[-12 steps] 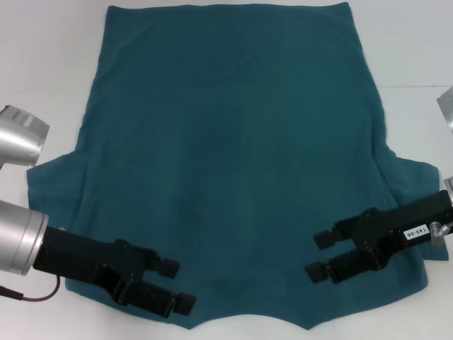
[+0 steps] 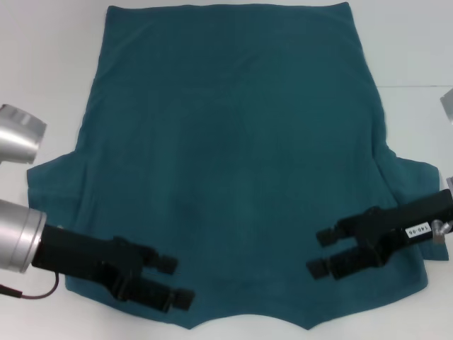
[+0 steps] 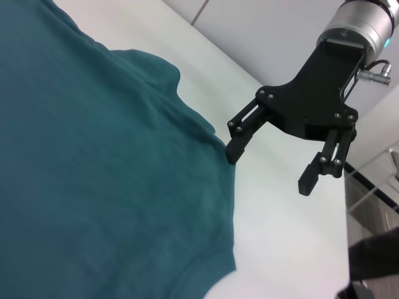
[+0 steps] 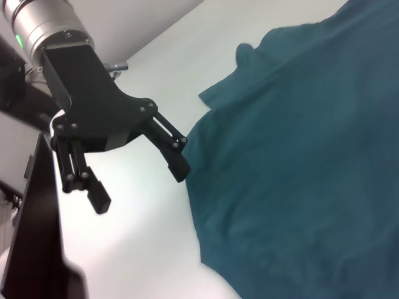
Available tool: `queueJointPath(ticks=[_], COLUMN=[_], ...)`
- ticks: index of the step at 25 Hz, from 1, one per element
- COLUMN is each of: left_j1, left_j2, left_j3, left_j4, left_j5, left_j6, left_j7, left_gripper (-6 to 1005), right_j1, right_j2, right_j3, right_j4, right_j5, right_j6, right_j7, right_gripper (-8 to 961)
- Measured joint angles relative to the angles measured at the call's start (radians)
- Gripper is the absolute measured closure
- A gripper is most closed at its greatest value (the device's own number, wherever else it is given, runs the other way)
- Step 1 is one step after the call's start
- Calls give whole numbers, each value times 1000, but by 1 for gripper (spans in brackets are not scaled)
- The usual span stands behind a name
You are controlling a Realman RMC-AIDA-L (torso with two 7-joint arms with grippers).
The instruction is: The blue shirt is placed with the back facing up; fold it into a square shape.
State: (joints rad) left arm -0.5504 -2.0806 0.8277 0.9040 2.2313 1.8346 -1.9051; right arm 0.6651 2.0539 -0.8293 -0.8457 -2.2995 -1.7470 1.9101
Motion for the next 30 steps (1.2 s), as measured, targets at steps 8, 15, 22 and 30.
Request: queueJointPath(ticks=[8, 15, 22, 30], left_j1=[10, 50, 82, 77], left_j2=[13, 77, 73, 72], left_j3=[-377, -598, -648, -611], left_j4=[-12, -154, -165, -235], left_j5=[-11, -4, -1, 32], left_j6=[-232, -414, -483, -590], left_j7=[-258, -487, -512, -500], left_gripper=[71, 70, 71, 72], right_j1=[6, 14, 54, 61], right_j2=[-28, -177, -265, -260], right_j3=[248, 319, 302, 296], right_j4=[19, 263, 339, 340], right_j5=[53, 172, 169, 170], right_j6=[200, 370, 423, 422], right_j7=[293, 516, 554, 559], right_gripper=[71, 71, 71, 70])
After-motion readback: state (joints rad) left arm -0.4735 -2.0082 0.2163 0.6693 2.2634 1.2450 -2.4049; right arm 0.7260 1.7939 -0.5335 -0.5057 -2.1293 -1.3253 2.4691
